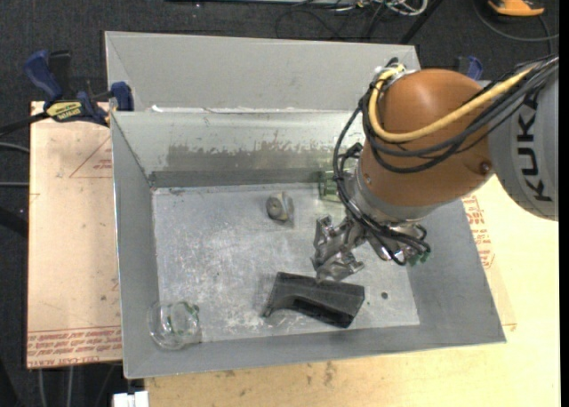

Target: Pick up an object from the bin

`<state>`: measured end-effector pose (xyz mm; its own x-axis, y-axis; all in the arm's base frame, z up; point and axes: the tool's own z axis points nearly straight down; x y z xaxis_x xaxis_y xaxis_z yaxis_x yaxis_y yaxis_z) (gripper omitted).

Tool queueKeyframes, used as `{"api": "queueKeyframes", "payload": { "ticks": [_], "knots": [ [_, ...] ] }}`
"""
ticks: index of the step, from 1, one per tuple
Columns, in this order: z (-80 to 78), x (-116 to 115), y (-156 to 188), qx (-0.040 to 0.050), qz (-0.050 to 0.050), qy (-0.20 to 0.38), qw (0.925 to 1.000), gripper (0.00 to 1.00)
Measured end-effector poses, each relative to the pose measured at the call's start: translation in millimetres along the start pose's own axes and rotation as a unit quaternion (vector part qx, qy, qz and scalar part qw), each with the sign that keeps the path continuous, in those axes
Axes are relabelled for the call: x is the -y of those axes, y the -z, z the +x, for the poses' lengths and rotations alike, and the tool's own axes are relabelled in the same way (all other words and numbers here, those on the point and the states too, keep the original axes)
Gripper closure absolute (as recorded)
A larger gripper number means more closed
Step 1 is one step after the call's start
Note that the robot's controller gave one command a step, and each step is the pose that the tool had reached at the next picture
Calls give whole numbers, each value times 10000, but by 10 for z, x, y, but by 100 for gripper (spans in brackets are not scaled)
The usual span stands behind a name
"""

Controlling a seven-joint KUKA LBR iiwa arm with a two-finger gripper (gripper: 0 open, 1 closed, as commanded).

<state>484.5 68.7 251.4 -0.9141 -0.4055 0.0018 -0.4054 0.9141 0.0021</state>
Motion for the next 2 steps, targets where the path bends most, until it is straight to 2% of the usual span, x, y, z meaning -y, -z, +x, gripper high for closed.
{"api": "queueKeyframes", "payload": {
  "ticks": [1, 2],
  "knots": [
    [-98, -23, -1079, -21, -5, -46, 10000, 0],
    [-106, -20, -1037, 8, 2, -57, 10000, 0]
  ]
}}
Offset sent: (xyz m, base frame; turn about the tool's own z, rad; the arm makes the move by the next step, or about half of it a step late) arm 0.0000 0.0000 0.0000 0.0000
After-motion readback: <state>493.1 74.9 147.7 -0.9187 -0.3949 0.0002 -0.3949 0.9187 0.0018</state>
